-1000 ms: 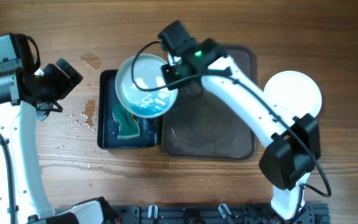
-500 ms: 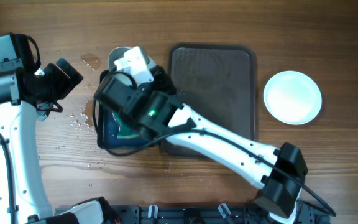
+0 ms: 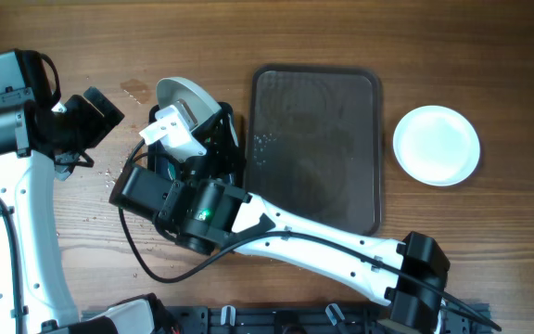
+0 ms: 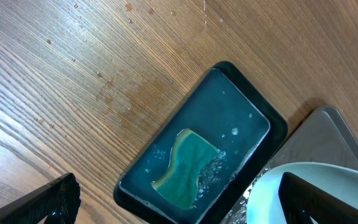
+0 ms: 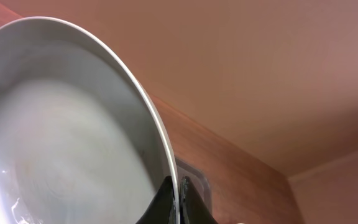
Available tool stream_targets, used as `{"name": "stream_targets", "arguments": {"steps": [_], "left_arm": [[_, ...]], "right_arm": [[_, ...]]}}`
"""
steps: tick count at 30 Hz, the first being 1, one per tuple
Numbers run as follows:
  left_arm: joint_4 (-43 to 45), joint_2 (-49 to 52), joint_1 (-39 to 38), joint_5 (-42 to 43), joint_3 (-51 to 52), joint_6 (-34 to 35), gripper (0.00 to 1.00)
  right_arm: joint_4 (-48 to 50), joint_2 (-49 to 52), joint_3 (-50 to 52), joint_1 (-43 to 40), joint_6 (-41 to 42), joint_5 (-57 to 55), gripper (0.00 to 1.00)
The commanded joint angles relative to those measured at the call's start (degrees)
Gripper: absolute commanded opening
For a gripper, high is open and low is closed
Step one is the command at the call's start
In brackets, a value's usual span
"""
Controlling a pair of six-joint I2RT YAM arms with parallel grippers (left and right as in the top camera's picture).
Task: Clean dirty plates on tray and stack at the side
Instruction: 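Lift the plate with right gripper and hold it over the water tray, then carry the plate right and place it on the plate stack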
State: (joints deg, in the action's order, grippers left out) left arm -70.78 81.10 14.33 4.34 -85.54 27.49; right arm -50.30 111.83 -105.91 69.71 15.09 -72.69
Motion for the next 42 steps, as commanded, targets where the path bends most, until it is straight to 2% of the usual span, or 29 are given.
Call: {"name": "stream_targets", "arguments": {"steps": [1, 30, 34, 36, 39, 40, 42], "left_arm": [[-0.02, -0.74, 0.31, 0.28, -0.90, -0.26, 1.00], [-0.02, -0.74, 0.31, 0.28, -0.90, -0.26, 1.00], [-0.02, -0.74, 0.31, 0.28, -0.90, -0.26, 1.00], [-0.02, -0.74, 0.31, 0.28, -0.90, -0.26, 1.00], [-0.02, -0.74, 0.31, 0.28, -0.90, -0.26, 1.00], [-0.02, -0.74, 0.31, 0.28, -0.90, -0.26, 1.00], [-0.02, -0.74, 0.31, 0.28, -0.90, -0.26, 1.00]], "right_arm": [[-0.15, -2.03, -1.51, 0.17, -0.13, -2.56, 0.04], [0.31, -2.03, -1.51, 0.17, -1.60, -2.56, 0.04], [0.04, -2.14, -1.51, -0.48, 0.90, -2.27, 0.04], [-2.08, -2.36, -1.51, -5.22, 8.37, 8.09, 0.04], [-8.13, -3.02, -1.51, -15.93, 16.76, 34.47, 0.04], [-9.62, -4.17, -1.51, -21.81, 15.47, 50.40, 0.04], [-12.37, -8.57, -1.51, -33.64, 9.09, 74.62, 0.04]]}}
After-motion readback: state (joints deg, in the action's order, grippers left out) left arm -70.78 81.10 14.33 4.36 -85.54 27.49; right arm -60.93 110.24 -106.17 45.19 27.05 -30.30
